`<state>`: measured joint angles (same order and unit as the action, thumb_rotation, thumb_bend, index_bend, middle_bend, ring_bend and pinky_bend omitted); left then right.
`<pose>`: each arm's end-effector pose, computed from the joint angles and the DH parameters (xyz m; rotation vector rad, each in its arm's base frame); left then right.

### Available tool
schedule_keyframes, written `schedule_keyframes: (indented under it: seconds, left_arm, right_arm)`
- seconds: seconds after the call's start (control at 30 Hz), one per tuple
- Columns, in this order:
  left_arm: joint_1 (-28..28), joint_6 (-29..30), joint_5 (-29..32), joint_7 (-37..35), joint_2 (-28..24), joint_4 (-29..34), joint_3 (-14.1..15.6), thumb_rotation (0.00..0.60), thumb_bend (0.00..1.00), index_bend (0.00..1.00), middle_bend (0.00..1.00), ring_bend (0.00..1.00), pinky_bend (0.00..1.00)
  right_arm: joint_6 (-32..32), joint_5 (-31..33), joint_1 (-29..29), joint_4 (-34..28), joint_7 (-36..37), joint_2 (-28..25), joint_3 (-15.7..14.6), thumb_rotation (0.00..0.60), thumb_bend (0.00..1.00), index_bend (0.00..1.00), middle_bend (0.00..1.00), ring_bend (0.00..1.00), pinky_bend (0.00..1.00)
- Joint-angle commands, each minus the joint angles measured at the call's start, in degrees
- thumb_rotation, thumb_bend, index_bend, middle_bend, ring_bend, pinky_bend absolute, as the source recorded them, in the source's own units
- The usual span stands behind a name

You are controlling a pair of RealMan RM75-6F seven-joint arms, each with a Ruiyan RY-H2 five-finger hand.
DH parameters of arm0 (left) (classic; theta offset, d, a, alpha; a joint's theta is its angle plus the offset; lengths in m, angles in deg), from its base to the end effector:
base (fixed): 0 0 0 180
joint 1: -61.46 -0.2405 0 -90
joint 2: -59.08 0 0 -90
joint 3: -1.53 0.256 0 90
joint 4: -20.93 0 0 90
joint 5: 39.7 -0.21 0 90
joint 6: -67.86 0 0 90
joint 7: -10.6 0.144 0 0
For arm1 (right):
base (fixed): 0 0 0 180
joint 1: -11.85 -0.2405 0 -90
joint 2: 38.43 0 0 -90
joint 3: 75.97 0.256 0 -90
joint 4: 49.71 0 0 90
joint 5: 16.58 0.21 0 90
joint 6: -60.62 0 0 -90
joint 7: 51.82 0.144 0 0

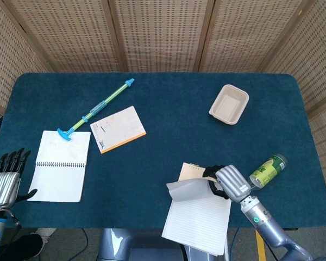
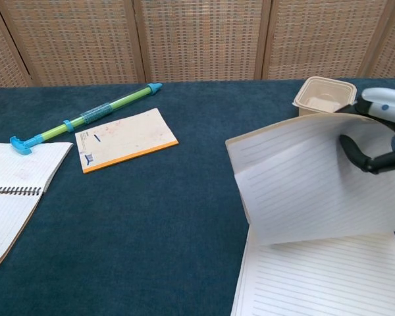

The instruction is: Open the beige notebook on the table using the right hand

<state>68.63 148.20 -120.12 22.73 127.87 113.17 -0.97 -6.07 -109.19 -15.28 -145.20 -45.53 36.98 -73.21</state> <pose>-0.3135 0.1907 0.1253 -1.4353 -0.8899 -0.7361 -0.1853 -0.2576 0.0469 1.8794 -1.0831 1.2488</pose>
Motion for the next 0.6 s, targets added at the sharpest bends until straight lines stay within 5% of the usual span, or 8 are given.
schedule_keyframes:
  seconds: [0.03, 0.33, 0.6]
  left_arm:
    - [0.1, -0.3, 0.2, 0.0, 0.2, -0.3, -0.1, 0.6, 0.0, 0.0, 0.0, 0.0, 0.0]
    - [0.9, -2.7, 2.7, -1.4, 0.7, -2.3, -0.7, 0.6, 0.0, 0.0, 0.0, 0.0, 0.0]
    - [1.3, -3.5, 3.5, -1.7, 0.8, -2.8, -0.9, 0.6, 0.0, 0.0, 0.0, 0.0, 0.0]
  right_arm:
    - [2.1, 2.5, -1.7, -0.6, -2.0, 0.6, 2.1, 0.6, 0.87, 0.68, 0.58, 0.54, 0.66]
    - [12.6, 17.4, -11.3, 2.5, -12.0, 5.2, 12.1, 0.6, 0.86, 0.68, 0.58, 0.54, 0.66]
    - [16.0, 26.0, -16.8, 6.9, -16.0, 8.8, 16.0, 0.6, 0.86, 0.68, 0.58, 0.54, 0.66]
